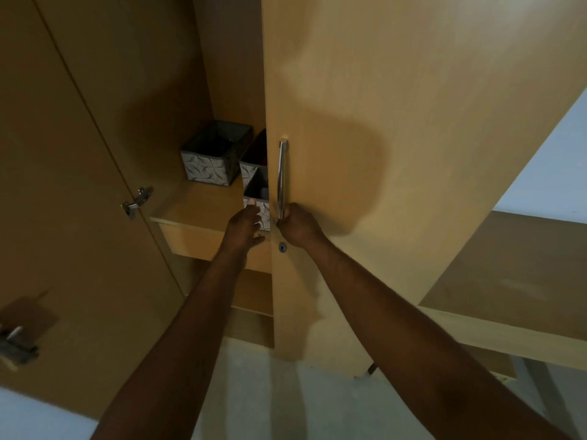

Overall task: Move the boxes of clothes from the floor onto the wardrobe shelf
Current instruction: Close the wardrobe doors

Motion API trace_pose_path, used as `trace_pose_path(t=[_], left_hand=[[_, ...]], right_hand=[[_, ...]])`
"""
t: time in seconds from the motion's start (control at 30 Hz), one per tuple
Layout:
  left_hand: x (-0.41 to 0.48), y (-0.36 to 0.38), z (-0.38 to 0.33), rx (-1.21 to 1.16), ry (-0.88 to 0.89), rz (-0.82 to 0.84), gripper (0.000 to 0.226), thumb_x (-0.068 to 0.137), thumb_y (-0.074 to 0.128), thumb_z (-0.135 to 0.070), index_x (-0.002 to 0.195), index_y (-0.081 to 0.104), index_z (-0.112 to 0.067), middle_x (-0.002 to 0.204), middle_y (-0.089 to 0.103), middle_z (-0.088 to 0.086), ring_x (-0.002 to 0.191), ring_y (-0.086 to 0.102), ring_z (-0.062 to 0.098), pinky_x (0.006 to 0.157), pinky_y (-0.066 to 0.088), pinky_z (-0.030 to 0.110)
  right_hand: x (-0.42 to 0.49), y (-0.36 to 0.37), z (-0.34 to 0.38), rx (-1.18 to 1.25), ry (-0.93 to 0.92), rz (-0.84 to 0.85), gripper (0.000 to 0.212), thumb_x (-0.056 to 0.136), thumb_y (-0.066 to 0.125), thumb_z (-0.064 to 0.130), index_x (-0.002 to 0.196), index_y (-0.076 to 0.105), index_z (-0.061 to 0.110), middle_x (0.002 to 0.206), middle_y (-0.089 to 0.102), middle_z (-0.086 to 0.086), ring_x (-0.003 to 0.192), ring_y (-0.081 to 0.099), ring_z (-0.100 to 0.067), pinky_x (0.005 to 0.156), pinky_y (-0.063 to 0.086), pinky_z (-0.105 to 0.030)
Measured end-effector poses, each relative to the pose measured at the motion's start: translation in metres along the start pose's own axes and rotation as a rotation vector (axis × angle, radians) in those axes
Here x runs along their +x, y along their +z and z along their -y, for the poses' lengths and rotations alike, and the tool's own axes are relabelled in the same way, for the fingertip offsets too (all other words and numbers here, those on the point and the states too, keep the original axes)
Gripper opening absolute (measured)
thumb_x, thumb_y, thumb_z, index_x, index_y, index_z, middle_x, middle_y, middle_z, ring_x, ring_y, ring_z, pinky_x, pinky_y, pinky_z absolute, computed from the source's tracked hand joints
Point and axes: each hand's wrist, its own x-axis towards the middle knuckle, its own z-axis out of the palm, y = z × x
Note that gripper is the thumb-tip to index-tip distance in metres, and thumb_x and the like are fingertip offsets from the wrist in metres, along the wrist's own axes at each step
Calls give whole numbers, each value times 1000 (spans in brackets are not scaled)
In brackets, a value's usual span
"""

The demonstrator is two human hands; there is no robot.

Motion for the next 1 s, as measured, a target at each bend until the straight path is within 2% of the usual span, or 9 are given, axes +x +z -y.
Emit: trace_pose_path(t=[0.1,0.23,0.3,0.4,0.5,0.63,0.73,0.83,1.0], left_hand=[[-3,-22,7,-2,-31,-39,41,102,46,-26,138,50,-7,134,53,13,131,46,28,101,45,47],[-21,-68,11,31,-6,-91,29,100,48,-17,125,58,-9,118,56,10,116,53,27,95,48,42],[-30,-90,11,37,34,-120,24,98,48,-15,118,61,-13,115,59,10,110,55,24,87,50,37],[-55,-144,5,16,120,-194,20,96,49,-14,106,66,-17,107,61,9,100,57,23,77,47,31],[-79,-197,-1,65,271,-301,13,88,55,-24,83,67,-23,89,62,5,87,55,21,79,44,38],[-117,-273,-9,211,434,-609,24,87,55,-30,107,68,-23,99,70,-3,95,65,18,89,53,45],[-144,-313,-16,258,524,-788,35,91,52,-22,126,56,-26,112,66,-5,100,63,13,84,53,36],[-157,-350,-24,291,578,-918,49,90,51,-18,138,41,-25,125,57,-1,108,59,14,88,53,35],[-168,-378,-30,300,667,-1021,49,91,51,-15,138,37,-18,133,44,5,116,53,19,96,52,40]], right_hand=[[-12,12,3,136,94,10,51,92,60,32,132,45,4,129,60,-19,111,62,-36,82,52,-35],[-28,50,23,377,196,43,78,80,67,36,143,31,8,132,58,-20,112,63,-38,93,55,-50],[-33,69,33,474,222,84,74,78,69,37,139,36,13,131,58,-17,113,63,-36,92,55,-53],[-62,99,76,569,206,217,46,84,69,31,121,44,18,122,63,-15,107,65,-31,88,58,-48],[-83,137,112,647,164,363,54,90,67,27,135,42,13,124,60,-12,101,65,-26,82,54,-40],[-115,198,166,691,56,505,35,91,64,17,124,52,11,124,60,-11,88,61,-20,71,50,-35],[-142,227,199,671,-35,605,25,93,59,15,118,55,12,114,61,-6,82,62,-14,69,50,-29],[-162,247,228,649,-107,678,30,96,59,16,125,54,10,115,60,-3,95,65,-17,81,54,-35],[-179,270,265,559,-223,635,22,91,64,22,112,58,24,121,61,3,113,62,-23,91,57,-46]])
